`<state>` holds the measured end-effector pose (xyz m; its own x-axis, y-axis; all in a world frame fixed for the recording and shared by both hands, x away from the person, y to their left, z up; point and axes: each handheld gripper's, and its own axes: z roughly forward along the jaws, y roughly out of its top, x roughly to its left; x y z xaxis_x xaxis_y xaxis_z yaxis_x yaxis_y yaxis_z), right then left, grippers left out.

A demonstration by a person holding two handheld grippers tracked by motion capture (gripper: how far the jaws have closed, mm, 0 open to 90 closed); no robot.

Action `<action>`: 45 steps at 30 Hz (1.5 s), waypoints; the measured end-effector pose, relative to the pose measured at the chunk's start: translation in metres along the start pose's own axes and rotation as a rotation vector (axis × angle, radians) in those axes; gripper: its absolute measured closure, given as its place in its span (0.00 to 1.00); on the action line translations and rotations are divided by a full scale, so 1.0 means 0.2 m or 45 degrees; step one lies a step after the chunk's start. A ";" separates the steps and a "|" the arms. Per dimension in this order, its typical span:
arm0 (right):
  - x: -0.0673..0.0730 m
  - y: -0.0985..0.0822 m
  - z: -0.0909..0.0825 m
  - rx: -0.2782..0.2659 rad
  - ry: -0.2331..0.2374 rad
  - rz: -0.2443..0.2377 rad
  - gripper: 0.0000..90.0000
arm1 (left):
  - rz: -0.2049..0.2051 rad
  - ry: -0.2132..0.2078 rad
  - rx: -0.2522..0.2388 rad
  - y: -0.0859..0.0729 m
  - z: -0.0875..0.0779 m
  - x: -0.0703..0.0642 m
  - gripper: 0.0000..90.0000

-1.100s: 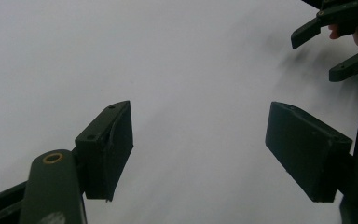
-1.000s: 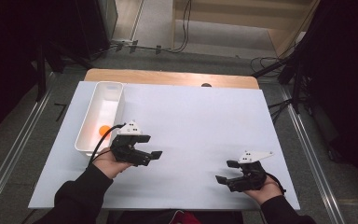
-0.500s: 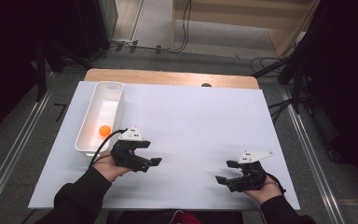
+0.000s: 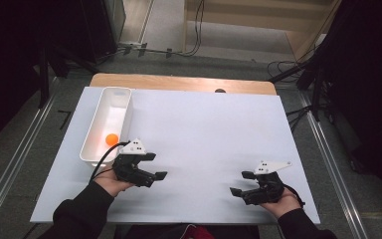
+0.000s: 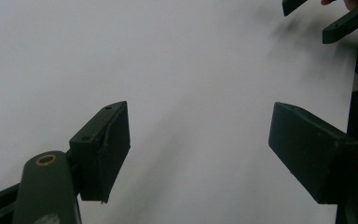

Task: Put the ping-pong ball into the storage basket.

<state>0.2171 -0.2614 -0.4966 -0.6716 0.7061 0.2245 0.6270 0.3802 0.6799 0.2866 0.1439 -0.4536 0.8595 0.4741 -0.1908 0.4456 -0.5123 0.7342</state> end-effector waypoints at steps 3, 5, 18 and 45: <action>0.00 0.00 0.00 -0.001 -0.002 -0.004 0.22 | 0.005 0.005 0.000 -0.01 -0.01 0.00 0.23; 0.00 0.00 0.00 0.002 -0.001 0.000 0.22 | 0.005 0.003 -0.001 -0.02 -0.01 0.00 0.23; 0.00 0.00 0.00 0.003 -0.001 -0.008 0.22 | 0.044 0.011 0.014 -0.09 -0.03 -0.02 0.23; 0.00 0.00 0.00 0.004 0.020 -0.012 0.22 | 0.073 -0.016 0.069 -0.21 -0.08 -0.02 0.23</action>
<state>0.2175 -0.2610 -0.4971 -0.6834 0.6932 0.2290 0.6219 0.3885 0.6799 0.2598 0.1754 -0.4724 0.8869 0.4342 -0.1578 0.4082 -0.5765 0.7078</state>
